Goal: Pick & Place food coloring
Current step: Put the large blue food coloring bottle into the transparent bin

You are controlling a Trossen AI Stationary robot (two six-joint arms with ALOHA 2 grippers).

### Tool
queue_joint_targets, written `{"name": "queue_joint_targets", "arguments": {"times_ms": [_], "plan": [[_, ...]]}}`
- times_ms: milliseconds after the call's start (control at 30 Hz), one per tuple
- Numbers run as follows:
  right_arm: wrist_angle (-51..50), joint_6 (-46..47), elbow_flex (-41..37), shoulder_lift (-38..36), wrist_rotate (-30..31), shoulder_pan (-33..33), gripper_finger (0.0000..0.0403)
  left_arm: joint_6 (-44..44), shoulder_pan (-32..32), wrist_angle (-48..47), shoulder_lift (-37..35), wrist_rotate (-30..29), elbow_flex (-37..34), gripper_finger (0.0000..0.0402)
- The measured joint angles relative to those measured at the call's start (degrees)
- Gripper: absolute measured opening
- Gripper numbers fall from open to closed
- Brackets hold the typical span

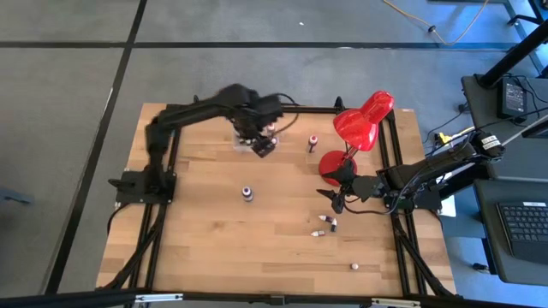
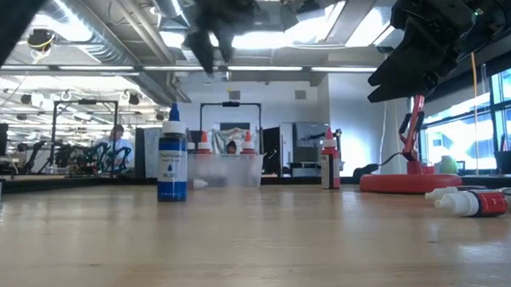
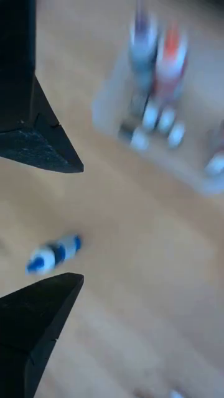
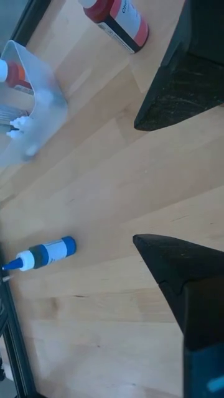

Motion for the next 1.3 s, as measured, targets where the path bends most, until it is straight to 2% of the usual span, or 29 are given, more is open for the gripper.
{"name": "queue_joint_targets", "arguments": {"times_ms": [167, 267, 533, 767, 867, 1033, 1300], "plan": [[-0.08, 2.53, 0.0, 0.0, -0.02, -0.02, 0.0289, -5.81, -7.7, 0.2, -9.43, -17.66, -1.33, 0.0273], [-0.12, 3.03, 0.0, 0.0, -0.02, -0.01, 0.0289, -9.21, -13.17, 0.02, -12.54, -21.09, -3.1, 0.0272], [-0.12, 2.97, 0.0, 0.0, 0.0, 0.0, 0.0289, -5.66, -23.66, 0.94, -13.96, -21.78, -12.2, 0.0274], [-0.1, 2.95, 0.0, 0.0, 0.02, -0.02, 0.0289, 2.38, -27.71, 12.53, -13.94, -22.32, -25.44, 0.0272], [-0.1, 2.98, 0.0, 0.0, 0.02, -0.02, 0.0289, 4.46, -28.44, 19.4, -13.92, -19.4, -30.53, 0.0274], [-0.1, 3.04, 0.0, 0.0, 0.04, -0.01, 0.0289, 2.95, -27.6, 21.35, -13.92, -13.05, -34.64, 0.0272], [-0.1, 3.26, 0.0, 0.0, 0.04, -0.01, 0.0289, 2.46, -25.4, 26.92, -13.9, -10.37, -39.42, 0.0274]]}}
